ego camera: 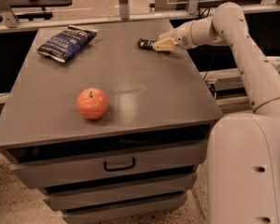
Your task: Move rxbar chocolate near blue chip bag
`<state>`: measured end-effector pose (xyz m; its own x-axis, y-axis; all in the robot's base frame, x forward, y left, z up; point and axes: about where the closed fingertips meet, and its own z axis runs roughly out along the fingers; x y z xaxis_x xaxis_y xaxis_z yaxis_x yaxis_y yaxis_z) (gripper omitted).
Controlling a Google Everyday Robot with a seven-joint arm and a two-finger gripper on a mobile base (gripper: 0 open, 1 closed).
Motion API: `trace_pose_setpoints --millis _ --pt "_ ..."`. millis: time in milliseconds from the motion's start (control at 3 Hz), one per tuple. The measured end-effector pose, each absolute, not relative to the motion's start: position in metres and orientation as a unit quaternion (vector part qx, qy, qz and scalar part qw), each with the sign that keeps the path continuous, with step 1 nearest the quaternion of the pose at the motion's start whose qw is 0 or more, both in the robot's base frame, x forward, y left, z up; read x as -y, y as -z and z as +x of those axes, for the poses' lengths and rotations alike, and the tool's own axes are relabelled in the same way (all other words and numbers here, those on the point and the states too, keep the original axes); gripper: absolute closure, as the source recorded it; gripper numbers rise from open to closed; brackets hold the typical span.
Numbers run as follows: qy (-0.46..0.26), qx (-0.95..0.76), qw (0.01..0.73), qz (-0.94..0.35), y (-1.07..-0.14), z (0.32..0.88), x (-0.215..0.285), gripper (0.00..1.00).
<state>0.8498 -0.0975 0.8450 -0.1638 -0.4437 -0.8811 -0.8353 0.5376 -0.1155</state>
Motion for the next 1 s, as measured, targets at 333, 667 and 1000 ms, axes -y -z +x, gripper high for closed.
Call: trace_pose_setpoints --millis 333,667,1000 --pt "-0.205 -0.737 0.47 -0.439 -0.842 0.846 0.098 0.88" --pt "-0.202 -0.726 0.476 -0.453 -0.861 0.837 0.098 1.0" --pt "-0.2 -0.697 0.492 -0.482 -0.895 0.82 0.09 1.0"
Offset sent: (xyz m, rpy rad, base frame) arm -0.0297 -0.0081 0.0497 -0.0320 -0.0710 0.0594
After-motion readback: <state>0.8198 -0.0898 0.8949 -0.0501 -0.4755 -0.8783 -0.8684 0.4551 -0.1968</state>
